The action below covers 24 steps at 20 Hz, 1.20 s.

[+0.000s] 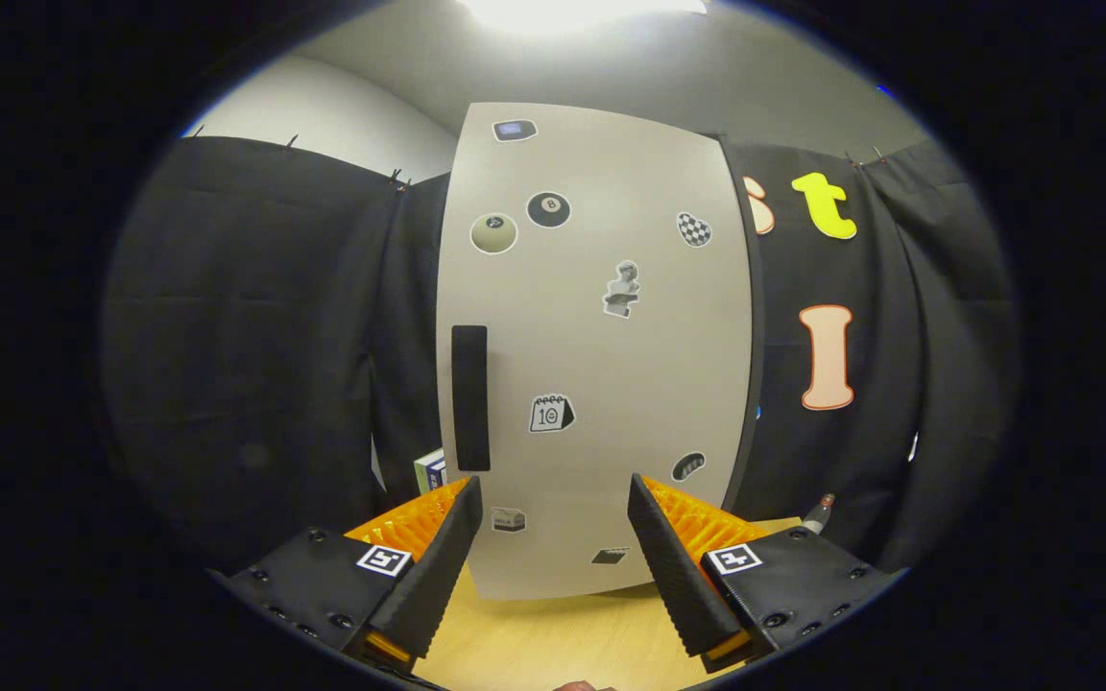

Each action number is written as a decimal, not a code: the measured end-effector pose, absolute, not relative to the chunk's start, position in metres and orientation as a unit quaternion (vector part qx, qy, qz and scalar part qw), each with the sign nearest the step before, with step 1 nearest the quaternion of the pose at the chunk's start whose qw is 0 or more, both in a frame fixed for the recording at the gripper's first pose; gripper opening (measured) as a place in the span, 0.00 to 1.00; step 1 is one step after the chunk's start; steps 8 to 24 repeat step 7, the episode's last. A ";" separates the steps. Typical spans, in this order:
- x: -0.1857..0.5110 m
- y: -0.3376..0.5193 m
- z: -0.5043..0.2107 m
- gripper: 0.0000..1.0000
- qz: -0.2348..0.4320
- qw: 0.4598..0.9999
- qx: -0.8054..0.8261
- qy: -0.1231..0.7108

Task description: Open the shoe cabinet door, grab the shoes and put them into the shoe cabinet, then close the shoe cabinet door.

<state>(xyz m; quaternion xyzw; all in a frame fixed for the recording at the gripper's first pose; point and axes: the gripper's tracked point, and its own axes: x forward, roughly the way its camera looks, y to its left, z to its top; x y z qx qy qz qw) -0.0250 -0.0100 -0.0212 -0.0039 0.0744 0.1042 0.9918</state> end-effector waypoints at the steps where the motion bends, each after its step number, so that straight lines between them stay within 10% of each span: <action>1: -0.027 -0.015 -0.022 0.96 0.099 0.992 -0.001 0.074; 24: -0.034 -0.031 -0.031 0.96 0.080 0.993 0.012 0.088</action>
